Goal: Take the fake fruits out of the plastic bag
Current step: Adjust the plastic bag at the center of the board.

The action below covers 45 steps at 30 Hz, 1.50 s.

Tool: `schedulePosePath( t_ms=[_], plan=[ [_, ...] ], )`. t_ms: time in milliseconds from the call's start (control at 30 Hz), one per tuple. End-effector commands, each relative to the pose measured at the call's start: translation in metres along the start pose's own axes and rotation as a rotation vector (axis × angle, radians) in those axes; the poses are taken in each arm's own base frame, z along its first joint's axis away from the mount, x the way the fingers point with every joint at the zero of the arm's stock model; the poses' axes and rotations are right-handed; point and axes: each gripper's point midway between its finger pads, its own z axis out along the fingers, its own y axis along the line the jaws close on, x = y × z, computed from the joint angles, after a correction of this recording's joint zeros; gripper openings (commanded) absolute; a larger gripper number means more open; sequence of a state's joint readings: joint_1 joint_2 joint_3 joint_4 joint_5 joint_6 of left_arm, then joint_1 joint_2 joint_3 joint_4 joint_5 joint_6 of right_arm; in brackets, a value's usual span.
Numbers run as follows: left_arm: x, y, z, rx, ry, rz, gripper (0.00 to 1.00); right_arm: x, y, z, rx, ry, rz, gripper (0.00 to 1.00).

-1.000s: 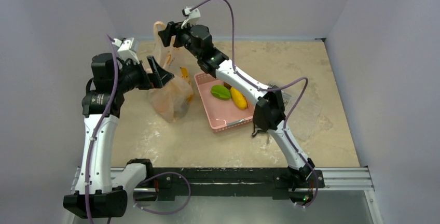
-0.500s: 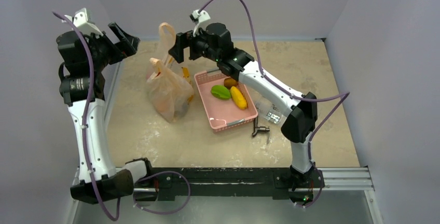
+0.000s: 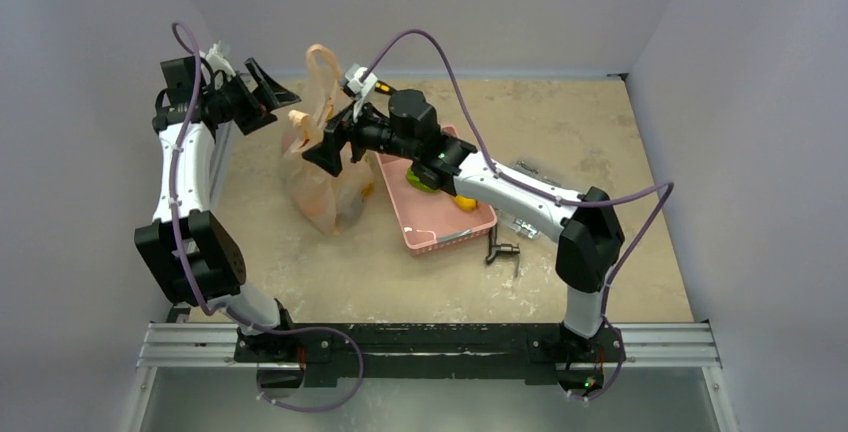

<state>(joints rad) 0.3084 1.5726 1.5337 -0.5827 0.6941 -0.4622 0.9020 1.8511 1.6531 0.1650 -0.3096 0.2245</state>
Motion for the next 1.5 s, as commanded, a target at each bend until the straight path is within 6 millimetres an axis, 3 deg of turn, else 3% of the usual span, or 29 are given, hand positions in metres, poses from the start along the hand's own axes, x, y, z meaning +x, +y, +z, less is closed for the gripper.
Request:
schedulePosePath(
  t_ms=[0,167,400,467,500,533,567,600,733,867,1167,1200,1267,1400,1467],
  plan=[
    [0.004,-0.011,0.004,0.111,0.022,-0.032,0.91,-0.06,0.008,0.009,-0.037,-0.175,-0.146,0.99],
    [0.029,-0.001,0.023,0.128,0.105,-0.084,0.88,-0.064,-0.003,0.021,0.029,-0.214,-0.076,0.98],
    [0.04,-0.005,0.031,0.135,0.139,-0.037,0.9,-0.057,-0.004,0.033,0.106,-0.233,0.005,0.88],
    [0.047,-0.009,0.036,0.14,0.167,-0.035,0.88,-0.059,-0.015,0.03,0.176,-0.255,0.041,0.75],
    [0.05,-0.011,0.039,0.143,0.182,-0.037,0.82,-0.061,-0.015,0.028,0.178,-0.267,0.045,0.64],
    [0.052,-0.013,0.04,0.147,0.193,-0.042,0.76,-0.062,-0.013,0.025,0.175,-0.276,0.06,0.42],
    [0.055,-0.013,0.042,0.15,0.201,-0.045,0.72,-0.063,-0.013,0.02,0.183,-0.279,0.107,0.11],
    [0.057,-0.014,0.044,0.15,0.206,-0.043,0.72,-0.059,-0.014,0.015,0.211,-0.267,0.155,0.0],
    [0.066,-0.018,0.05,0.142,0.241,-0.018,0.77,-0.03,-0.013,-0.013,0.373,-0.27,0.331,0.0],
    [0.069,-0.019,0.048,0.117,0.241,0.015,0.81,-0.02,-0.015,-0.031,0.457,-0.352,0.419,0.0],
    [0.094,-0.029,0.059,0.076,0.309,0.123,0.79,0.001,-0.022,-0.03,0.553,-0.326,0.467,0.0],
    [0.096,-0.028,0.06,0.06,0.31,0.139,0.76,0.004,-0.023,-0.031,0.563,-0.321,0.468,0.0],
    [0.1,-0.029,0.061,0.057,0.322,0.161,0.61,0.009,-0.024,-0.035,0.579,-0.319,0.479,0.0],
    [0.094,-0.024,0.06,0.017,0.308,0.172,0.05,0.034,-0.027,-0.043,0.659,-0.259,0.542,0.0],
    [0.08,-0.016,0.054,-0.025,0.241,0.195,0.0,0.053,-0.025,-0.048,0.691,-0.19,0.574,0.0]
  ],
)
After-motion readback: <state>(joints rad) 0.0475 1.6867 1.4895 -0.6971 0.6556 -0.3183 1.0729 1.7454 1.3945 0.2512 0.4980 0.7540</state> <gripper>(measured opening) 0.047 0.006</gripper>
